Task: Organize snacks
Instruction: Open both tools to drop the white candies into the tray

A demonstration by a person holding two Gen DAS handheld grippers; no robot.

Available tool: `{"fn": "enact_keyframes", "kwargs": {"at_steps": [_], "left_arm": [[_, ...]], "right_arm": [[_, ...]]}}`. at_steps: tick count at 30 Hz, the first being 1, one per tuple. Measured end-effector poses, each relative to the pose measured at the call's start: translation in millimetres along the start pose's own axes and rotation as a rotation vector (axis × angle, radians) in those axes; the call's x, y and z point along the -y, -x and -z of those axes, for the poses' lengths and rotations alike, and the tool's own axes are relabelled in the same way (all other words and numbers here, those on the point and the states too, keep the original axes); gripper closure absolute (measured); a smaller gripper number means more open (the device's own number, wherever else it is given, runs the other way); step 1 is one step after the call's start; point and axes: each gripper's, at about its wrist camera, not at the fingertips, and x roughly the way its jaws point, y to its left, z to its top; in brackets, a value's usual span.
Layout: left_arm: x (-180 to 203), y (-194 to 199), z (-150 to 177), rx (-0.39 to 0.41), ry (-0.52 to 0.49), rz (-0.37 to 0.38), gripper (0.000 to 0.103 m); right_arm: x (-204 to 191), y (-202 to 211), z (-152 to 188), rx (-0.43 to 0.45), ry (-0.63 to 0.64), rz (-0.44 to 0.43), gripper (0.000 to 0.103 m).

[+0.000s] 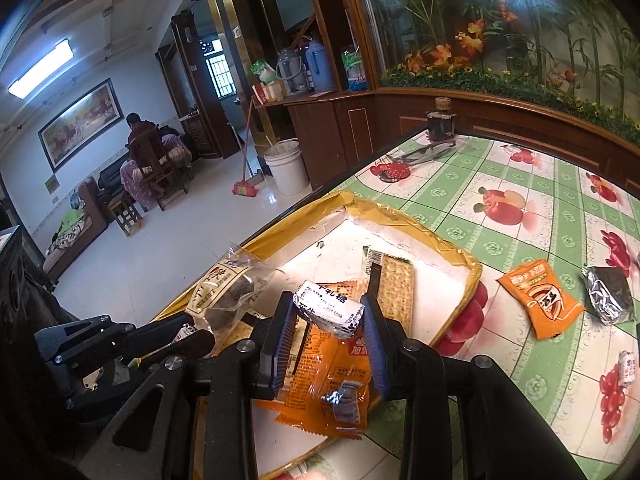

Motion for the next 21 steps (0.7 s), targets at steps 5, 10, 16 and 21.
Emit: {"fn": "enact_keyframes", "kwargs": {"at_steps": [5, 10, 16, 21], "left_arm": [[-0.3, -1.6, 1.0, -0.003, -0.001, -0.002, 0.087], [0.6, -4.7, -0.1, -0.013, 0.005, -0.006, 0.081], [0.7, 0.2, -1.7, -0.005, 0.019, -0.006, 0.024], [3.7, 4.6, -3.6, 0.0, 0.012, -0.021, 0.02]], "right_arm": [[-1.0, -7.0, -1.9, -0.01, 0.004, -0.008, 0.069], [-1.5, -11.8, -1.5, -0.017, 0.006, -0.005, 0.066], [2.9, -5.6, -0.8, 0.001, -0.017, -0.009, 0.055], [10.1, 7.2, 0.4, 0.019, -0.033, 0.001, 0.055]]}}
